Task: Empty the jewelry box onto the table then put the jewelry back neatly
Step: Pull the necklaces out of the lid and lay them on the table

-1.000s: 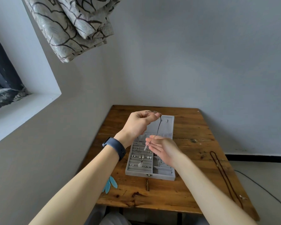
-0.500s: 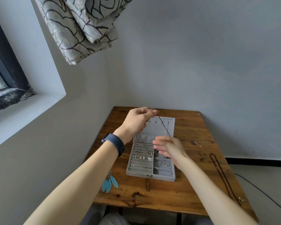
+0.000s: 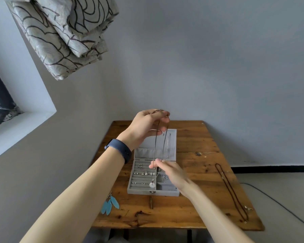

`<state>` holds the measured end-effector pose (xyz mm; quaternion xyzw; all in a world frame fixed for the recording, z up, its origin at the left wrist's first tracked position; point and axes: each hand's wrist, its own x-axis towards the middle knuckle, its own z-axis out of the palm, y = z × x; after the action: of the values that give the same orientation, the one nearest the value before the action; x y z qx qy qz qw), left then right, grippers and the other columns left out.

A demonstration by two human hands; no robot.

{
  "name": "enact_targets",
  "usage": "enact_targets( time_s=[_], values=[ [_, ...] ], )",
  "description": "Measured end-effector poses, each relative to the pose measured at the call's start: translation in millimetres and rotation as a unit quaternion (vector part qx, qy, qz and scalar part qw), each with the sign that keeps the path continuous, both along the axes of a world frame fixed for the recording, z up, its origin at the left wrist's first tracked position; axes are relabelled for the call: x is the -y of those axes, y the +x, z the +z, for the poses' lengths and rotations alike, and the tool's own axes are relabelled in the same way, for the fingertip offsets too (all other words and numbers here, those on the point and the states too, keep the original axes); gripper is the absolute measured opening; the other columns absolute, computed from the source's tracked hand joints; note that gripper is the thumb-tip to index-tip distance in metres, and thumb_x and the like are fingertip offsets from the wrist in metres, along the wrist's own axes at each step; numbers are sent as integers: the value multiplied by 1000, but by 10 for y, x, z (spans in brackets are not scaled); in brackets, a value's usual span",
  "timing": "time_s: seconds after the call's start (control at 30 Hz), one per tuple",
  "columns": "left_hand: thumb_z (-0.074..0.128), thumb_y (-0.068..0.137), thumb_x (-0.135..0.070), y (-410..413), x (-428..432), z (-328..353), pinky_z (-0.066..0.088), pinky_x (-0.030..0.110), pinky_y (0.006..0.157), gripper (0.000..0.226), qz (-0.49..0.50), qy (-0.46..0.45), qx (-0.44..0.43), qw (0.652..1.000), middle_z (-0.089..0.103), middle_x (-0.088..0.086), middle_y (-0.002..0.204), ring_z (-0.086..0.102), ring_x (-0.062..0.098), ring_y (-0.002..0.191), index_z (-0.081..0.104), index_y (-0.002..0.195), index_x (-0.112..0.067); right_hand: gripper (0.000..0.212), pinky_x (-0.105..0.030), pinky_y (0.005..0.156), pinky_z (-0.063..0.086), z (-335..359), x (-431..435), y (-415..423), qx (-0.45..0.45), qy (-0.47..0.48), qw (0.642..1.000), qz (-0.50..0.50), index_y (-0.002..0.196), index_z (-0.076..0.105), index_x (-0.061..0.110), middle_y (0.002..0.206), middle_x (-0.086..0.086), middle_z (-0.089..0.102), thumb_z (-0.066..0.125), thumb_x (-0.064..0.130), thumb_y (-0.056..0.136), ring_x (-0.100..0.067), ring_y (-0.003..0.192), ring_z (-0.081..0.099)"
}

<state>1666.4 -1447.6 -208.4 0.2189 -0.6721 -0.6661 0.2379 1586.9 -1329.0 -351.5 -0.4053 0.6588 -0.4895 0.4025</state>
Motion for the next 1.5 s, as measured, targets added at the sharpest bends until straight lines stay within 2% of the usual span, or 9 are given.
enact_targets(
  time_s=[0.2,0.37,0.6,0.73,0.9,1.0,1.13,1.33,1.5],
  values=[
    [65,97,-23,-27,131,-95,57,35,78,18,65,14,-42,997,72,2,90,66,19,72,71,105,-9,36,-23,93,43,-350,-485,-75,-2,-4,999,-49,82,68,14,106,12,74,48,36,102,3,106,63],
    [66,96,-22,-168,193,-538,57,28,71,12,88,16,-2,996,70,2,84,67,17,74,68,98,-10,34,-33,70,50,-684,-1158,-99,88,-36,981,-166,87,62,5,76,-5,69,53,36,95,-21,76,66],
    [72,92,-21,-722,-80,-1437,56,23,61,14,88,-13,105,991,74,6,90,64,11,64,72,98,-8,23,-24,59,49,-1075,-1985,-195,86,-34,951,-296,101,70,8,69,-1,59,48,16,102,-13,62,57],
    [74,90,-27,-1078,-225,-1847,59,28,63,14,83,-121,175,974,76,1,86,65,11,64,75,96,-15,24,-25,64,52,-1321,-2277,-211,113,0,933,-342,115,64,15,83,0,71,46,8,103,-11,63,62],
    [70,92,-35,-1522,-287,-1961,51,18,61,11,28,-304,222,926,72,-8,86,67,8,74,71,95,-24,11,-33,71,57,-1322,-2409,-190,154,11,909,-388,105,64,14,93,-5,76,64,17,94,-26,77,71],
    [69,92,-39,-1800,-271,-2004,60,33,73,18,33,-356,233,904,72,-3,93,68,18,78,72,99,-23,5,-32,75,58,-1347,-2370,-268,127,24,894,-428,92,74,21,84,0,76,74,22,87,-20,83,73],
    [67,93,-39,-2139,-260,-2086,57,35,77,16,39,-400,252,880,68,-2,95,64,20,87,71,99,-25,8,-9,70,50,-1352,-2266,-364,49,39,883,-465,90,75,37,84,23,73,75,30,86,6,84,67],
    [64,95,-39,-2527,-266,-2312,55,36,74,15,20,-437,282,854,68,-3,96,63,24,87,72,99,-27,13,-11,73,51,-1477,-2174,-502,-56,67,875,-476,102,72,42,92,24,67,68,34,91,7,88,61],
    [63,96,-37,-2742,-314,-2546,50,38,73,19,5,-469,300,831,61,6,111,61,28,97,73,106,-25,14,-3,70,46,-1654,-2106,-542,-181,69,852,-486,100,76,28,93,18,60,76,28,85,2,81,61]
  ],
)
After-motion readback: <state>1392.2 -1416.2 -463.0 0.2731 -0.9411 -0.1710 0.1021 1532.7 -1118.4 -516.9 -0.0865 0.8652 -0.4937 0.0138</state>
